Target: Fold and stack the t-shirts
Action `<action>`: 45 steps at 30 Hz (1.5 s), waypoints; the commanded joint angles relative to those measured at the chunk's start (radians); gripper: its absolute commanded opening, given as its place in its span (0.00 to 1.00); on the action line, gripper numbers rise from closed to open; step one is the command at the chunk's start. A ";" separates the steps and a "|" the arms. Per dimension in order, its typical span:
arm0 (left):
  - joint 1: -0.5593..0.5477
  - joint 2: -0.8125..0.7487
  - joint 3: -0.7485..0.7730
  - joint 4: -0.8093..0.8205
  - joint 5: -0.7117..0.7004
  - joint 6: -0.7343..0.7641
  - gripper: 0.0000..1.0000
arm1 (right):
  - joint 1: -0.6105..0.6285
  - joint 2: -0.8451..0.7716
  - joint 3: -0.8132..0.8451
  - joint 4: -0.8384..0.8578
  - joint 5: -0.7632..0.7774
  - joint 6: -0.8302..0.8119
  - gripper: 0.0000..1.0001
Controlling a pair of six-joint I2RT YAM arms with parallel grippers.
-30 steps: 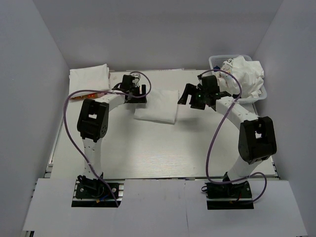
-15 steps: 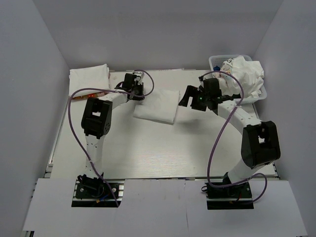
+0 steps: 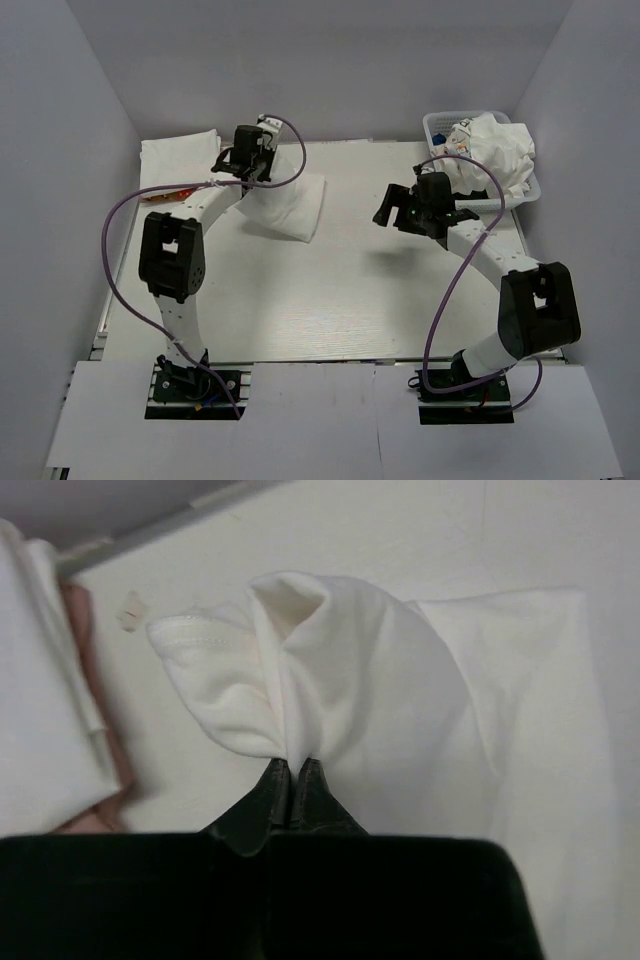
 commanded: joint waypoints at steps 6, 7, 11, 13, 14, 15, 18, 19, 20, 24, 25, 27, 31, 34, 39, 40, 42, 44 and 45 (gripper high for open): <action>0.084 -0.112 0.043 0.002 -0.103 0.124 0.00 | 0.003 -0.041 -0.002 0.053 0.053 -0.019 0.91; 0.102 -0.112 0.060 0.002 -0.103 0.124 0.00 | 0.003 -0.042 -0.002 0.056 0.057 -0.019 0.91; 0.138 -0.072 0.134 -0.023 -0.115 0.153 0.00 | 0.000 -0.052 -0.004 0.054 0.076 -0.019 0.91; 0.162 -0.052 0.184 -0.023 -0.115 0.176 0.00 | 0.002 -0.053 -0.004 0.056 0.080 -0.015 0.91; 0.178 -0.041 0.204 -0.040 -0.115 0.176 0.00 | 0.003 -0.050 -0.007 0.057 0.083 -0.013 0.91; 0.187 -0.018 0.250 -0.050 -0.115 0.176 0.00 | 0.003 -0.053 -0.005 0.063 0.083 -0.012 0.91; 0.216 0.009 0.310 -0.061 -0.115 0.176 0.00 | 0.005 -0.049 -0.001 0.057 0.083 -0.012 0.91; 0.216 0.010 0.310 -0.044 -0.115 0.167 0.00 | 0.003 -0.047 0.001 0.057 0.083 -0.012 0.91; 0.230 0.010 0.323 -0.029 -0.124 0.167 0.00 | 0.003 -0.046 0.001 0.056 0.083 -0.013 0.91; 0.268 0.052 0.398 -0.036 -0.103 0.144 0.00 | 0.002 -0.035 0.012 0.053 0.083 -0.007 0.91; 0.268 0.052 0.411 -0.037 -0.103 0.144 0.00 | 0.003 -0.029 0.016 0.054 0.083 -0.007 0.91; 0.287 0.065 0.430 -0.037 -0.084 0.144 0.00 | 0.005 -0.021 0.021 0.053 0.082 -0.001 0.91; 0.296 0.056 0.450 -0.037 -0.019 0.168 0.00 | 0.008 -0.001 0.041 0.056 0.071 0.004 0.91; 0.305 0.046 0.462 0.002 0.005 0.169 0.00 | 0.006 0.017 0.058 0.057 0.060 0.007 0.91; 0.345 0.069 0.533 0.002 0.026 0.169 0.00 | 0.006 0.039 0.073 0.068 0.047 0.014 0.91; 0.345 0.080 0.546 0.002 0.037 0.178 0.00 | 0.010 0.042 0.074 0.068 0.042 0.013 0.91; 0.357 0.091 0.547 0.002 0.060 0.178 0.00 | 0.008 0.051 0.079 0.068 0.037 0.014 0.91; 0.368 0.091 0.547 0.011 0.072 0.178 0.00 | 0.008 0.062 0.081 0.068 0.037 0.013 0.91; 0.368 0.101 0.547 0.011 0.083 0.178 0.00 | 0.010 0.069 0.087 0.062 0.037 0.014 0.91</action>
